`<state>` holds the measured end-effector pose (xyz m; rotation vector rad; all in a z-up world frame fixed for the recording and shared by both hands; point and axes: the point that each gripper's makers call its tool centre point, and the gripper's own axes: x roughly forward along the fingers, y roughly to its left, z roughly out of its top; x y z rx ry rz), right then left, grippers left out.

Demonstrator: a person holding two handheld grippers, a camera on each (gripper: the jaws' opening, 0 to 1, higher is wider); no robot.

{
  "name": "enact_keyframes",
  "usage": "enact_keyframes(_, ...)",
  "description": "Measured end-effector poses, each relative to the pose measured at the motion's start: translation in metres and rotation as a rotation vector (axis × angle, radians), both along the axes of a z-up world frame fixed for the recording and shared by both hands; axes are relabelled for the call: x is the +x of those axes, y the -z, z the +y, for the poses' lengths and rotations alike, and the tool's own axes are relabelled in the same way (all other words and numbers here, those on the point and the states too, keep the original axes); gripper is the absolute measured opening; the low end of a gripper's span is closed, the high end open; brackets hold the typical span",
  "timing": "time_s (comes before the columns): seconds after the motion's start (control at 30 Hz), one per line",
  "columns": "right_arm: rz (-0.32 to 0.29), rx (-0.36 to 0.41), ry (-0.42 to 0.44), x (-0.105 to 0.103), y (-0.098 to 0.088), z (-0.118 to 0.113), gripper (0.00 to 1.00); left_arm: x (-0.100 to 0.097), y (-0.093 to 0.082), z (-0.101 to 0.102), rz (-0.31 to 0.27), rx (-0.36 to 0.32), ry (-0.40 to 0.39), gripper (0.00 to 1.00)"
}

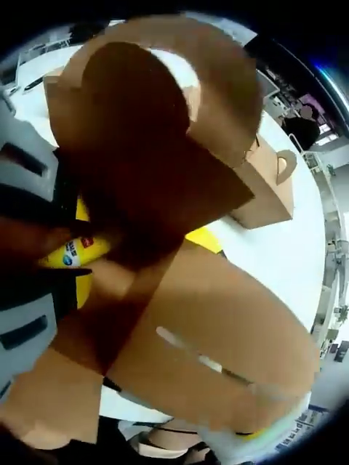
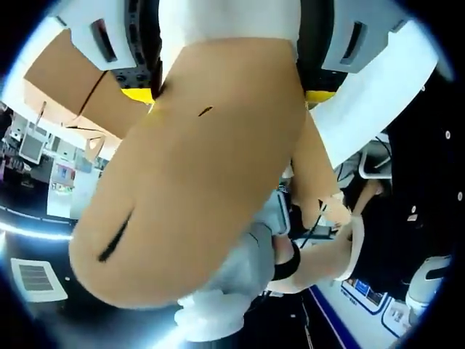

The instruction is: Pick up one paper box from the group, open the paper box, and remove the item inside

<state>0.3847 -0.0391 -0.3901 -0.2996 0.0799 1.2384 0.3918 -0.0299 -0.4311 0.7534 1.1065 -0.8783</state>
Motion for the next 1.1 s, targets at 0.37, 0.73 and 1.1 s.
enact_keyframes(0.37, -0.003, -0.005, -0.001, 0.001, 0.000, 0.000, 0.74, 0.007, 0.008, -0.002, -0.003, 0.033, -0.014, 0.26)
enact_keyframes(0.73, 0.001, 0.000, 0.001, 0.001, 0.001, 0.001, 0.74, 0.005, 0.009, -0.006, -0.004, -0.051, -0.016, 0.22)
enact_keyframes(1.1, 0.004, -0.017, 0.003, 0.001, 0.005, 0.000, 0.72, 0.002, -0.005, -0.010, -0.035, -0.133, -0.040, 0.20)
